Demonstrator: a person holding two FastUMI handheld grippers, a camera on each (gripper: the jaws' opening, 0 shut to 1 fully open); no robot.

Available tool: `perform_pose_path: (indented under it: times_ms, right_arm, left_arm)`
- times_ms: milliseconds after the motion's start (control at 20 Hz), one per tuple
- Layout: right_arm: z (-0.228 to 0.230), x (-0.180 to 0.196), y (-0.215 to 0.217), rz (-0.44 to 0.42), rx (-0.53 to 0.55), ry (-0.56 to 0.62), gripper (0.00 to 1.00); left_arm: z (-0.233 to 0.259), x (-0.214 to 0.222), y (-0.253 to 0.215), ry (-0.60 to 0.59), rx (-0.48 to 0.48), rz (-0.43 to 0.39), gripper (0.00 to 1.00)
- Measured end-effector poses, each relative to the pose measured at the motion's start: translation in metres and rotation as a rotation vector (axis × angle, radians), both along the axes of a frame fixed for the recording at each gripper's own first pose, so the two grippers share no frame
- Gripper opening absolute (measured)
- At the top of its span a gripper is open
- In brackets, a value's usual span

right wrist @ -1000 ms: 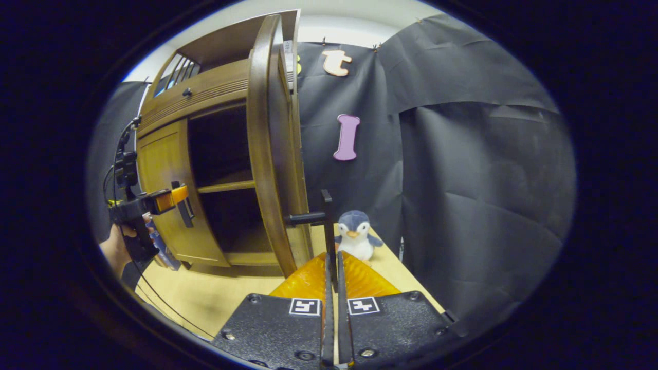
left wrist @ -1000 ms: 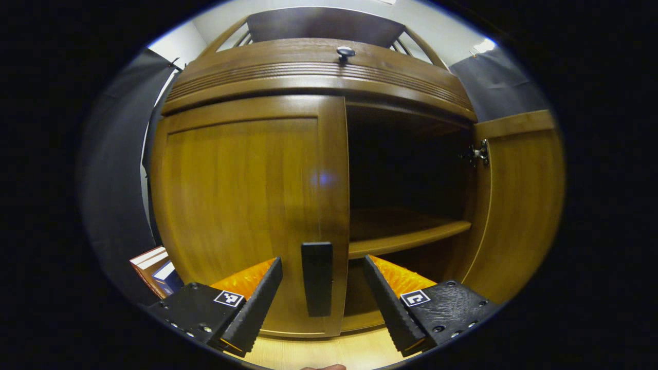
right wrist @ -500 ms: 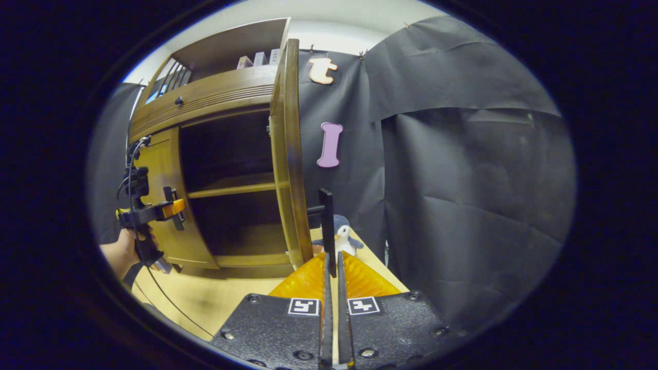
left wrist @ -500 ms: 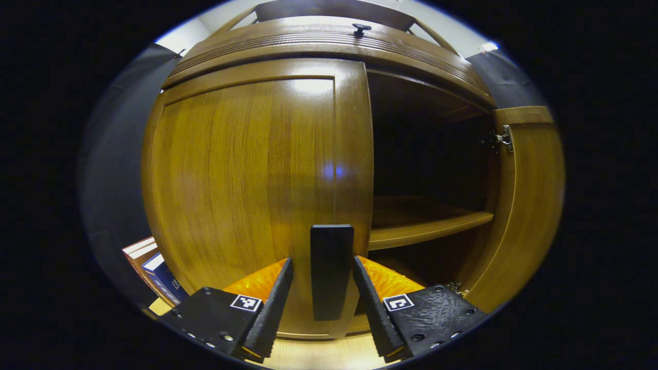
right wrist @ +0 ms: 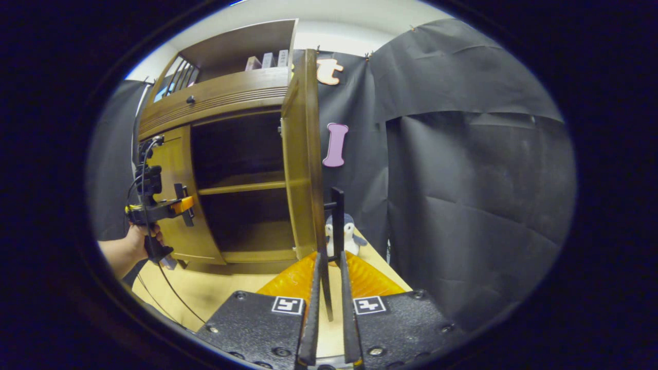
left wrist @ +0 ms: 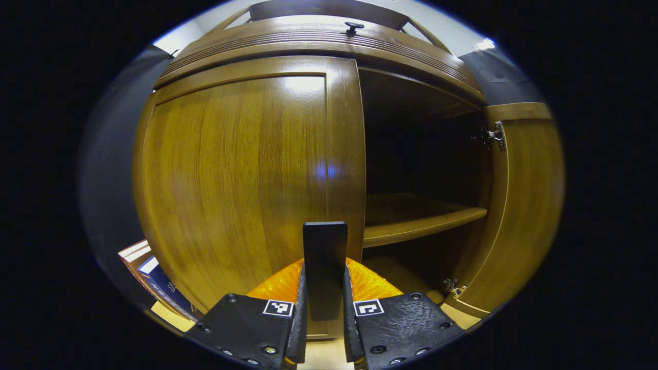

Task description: Open the right door of the double-door shoe cabinet with the right hand, and open the left door with the left hand.

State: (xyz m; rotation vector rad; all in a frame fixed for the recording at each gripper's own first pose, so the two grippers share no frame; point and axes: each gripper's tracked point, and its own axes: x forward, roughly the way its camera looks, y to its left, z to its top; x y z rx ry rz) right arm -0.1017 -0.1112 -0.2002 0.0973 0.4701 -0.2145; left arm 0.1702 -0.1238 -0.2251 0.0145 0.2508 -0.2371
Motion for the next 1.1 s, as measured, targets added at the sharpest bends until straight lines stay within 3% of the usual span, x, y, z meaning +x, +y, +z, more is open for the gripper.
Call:
perform_pose_path:
  times_ms: [50, 250, 600, 1100]
  right_arm:
    - [0.0, -0.002, 0.003, 0.007, -0.004, 0.006, 0.32]
    - [0.005, -0.003, 0.019, 0.029, -0.006, -0.009, 0.45]
    - [0.022, 0.004, 0.054, 0.124, 0.022, -0.039, 0.47]
    - [0.027, 0.029, 0.084, 0.23, 0.038, -0.067, 0.63]
  left_arm:
    - [0.0, -0.003, 0.0, 0.002, 0.001, 0.0, 0.29]
    - [0.001, -0.015, 0.003, 0.008, 0.016, -0.012, 0.28]
    - [0.004, -0.046, 0.013, 0.018, 0.008, -0.025, 0.28]
    - [0.01, -0.091, 0.039, 0.041, 0.001, -0.016, 0.28]
